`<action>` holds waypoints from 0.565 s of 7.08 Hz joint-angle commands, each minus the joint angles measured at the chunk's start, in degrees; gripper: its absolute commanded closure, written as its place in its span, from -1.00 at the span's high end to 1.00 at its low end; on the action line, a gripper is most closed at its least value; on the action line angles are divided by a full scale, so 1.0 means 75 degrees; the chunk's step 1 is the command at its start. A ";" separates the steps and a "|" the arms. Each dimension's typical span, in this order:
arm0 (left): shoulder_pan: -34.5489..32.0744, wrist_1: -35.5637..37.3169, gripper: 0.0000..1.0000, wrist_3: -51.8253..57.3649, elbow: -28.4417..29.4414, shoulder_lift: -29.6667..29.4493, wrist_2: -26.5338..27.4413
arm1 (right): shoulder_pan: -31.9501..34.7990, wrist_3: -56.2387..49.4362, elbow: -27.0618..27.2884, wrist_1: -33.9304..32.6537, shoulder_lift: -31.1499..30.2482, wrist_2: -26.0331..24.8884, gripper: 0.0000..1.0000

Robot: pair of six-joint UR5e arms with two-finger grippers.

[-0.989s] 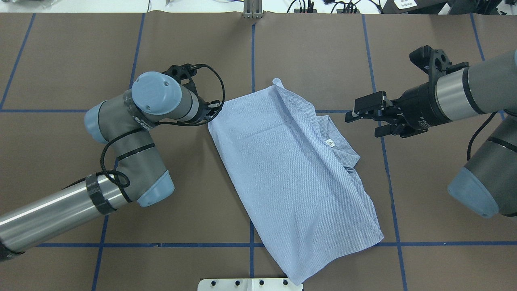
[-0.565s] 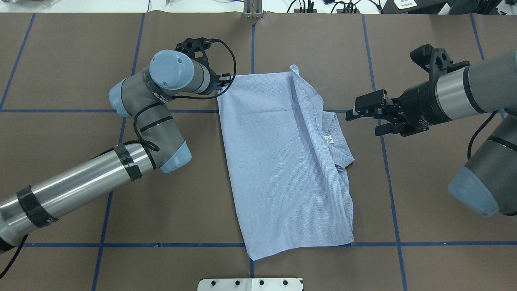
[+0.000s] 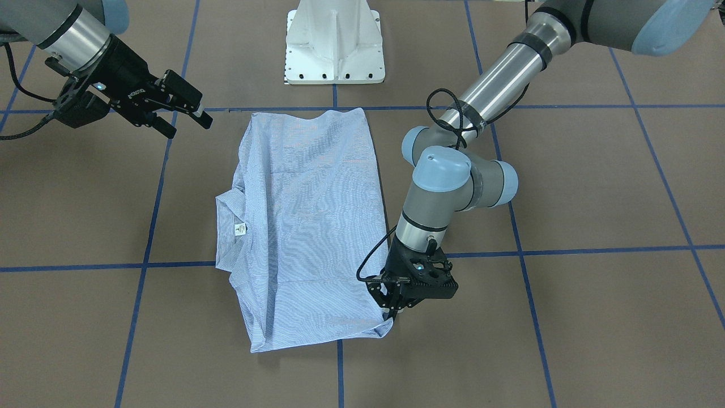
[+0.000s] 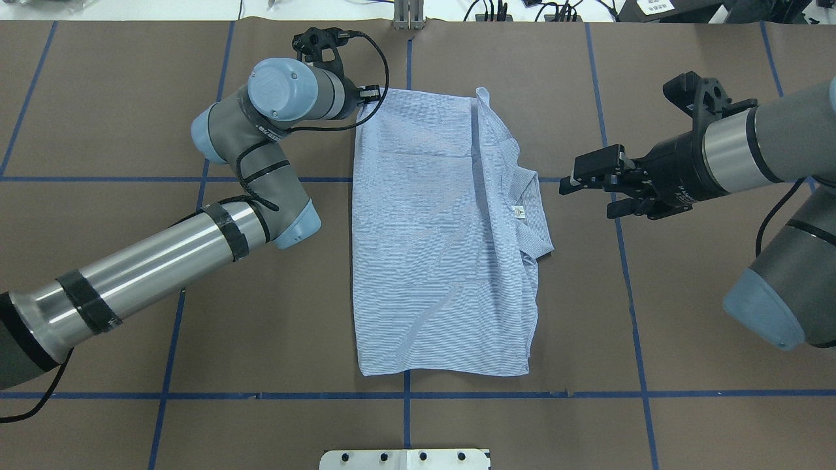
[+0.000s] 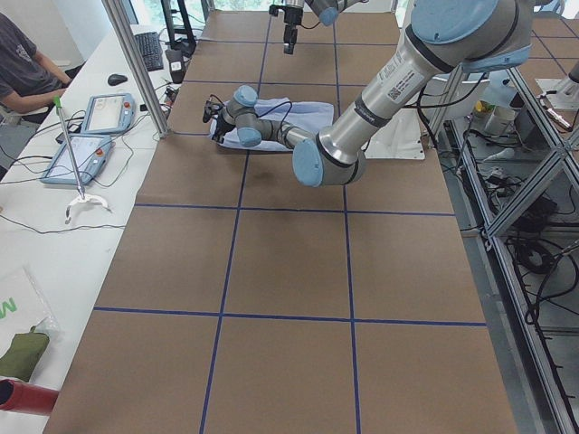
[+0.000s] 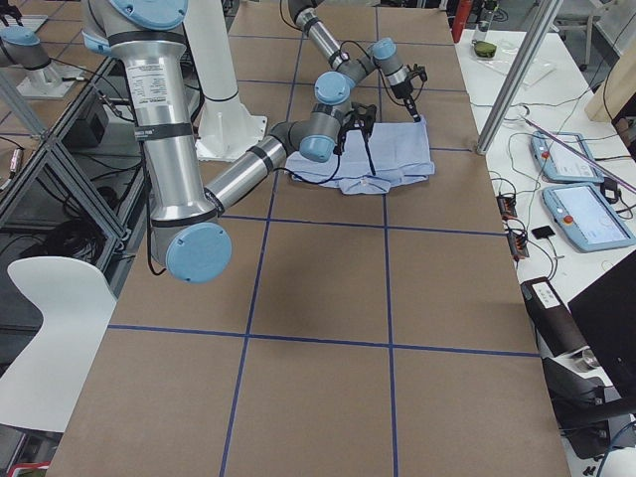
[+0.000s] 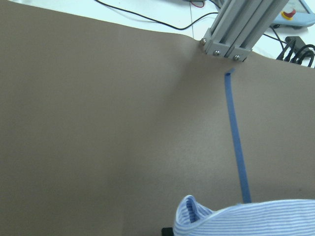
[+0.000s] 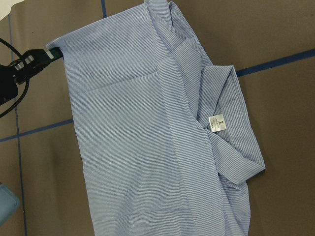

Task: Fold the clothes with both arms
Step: 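Drag the shirt edge with the left gripper away from the robot, straightening the shirt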

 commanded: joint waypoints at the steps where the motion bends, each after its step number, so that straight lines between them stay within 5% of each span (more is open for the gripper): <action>1: 0.0004 -0.0310 -1.00 0.0008 0.0292 -0.0169 0.0087 | -0.0040 -0.0012 -0.0045 0.0009 0.0020 -0.0205 1.00; 2: -0.0008 -0.0322 -0.71 -0.0003 0.0280 -0.0158 0.0099 | -0.0063 -0.0012 -0.0045 0.0009 0.0020 -0.0310 1.00; 3: -0.0008 -0.0322 0.92 -0.0015 0.0245 -0.0158 0.0099 | -0.0168 -0.0012 -0.0057 0.0009 0.0008 -0.0509 1.00; 4: -0.0020 -0.0334 1.00 -0.0062 0.0187 -0.0158 0.0099 | -0.0297 -0.0012 -0.0080 -0.0003 0.0008 -0.0685 1.00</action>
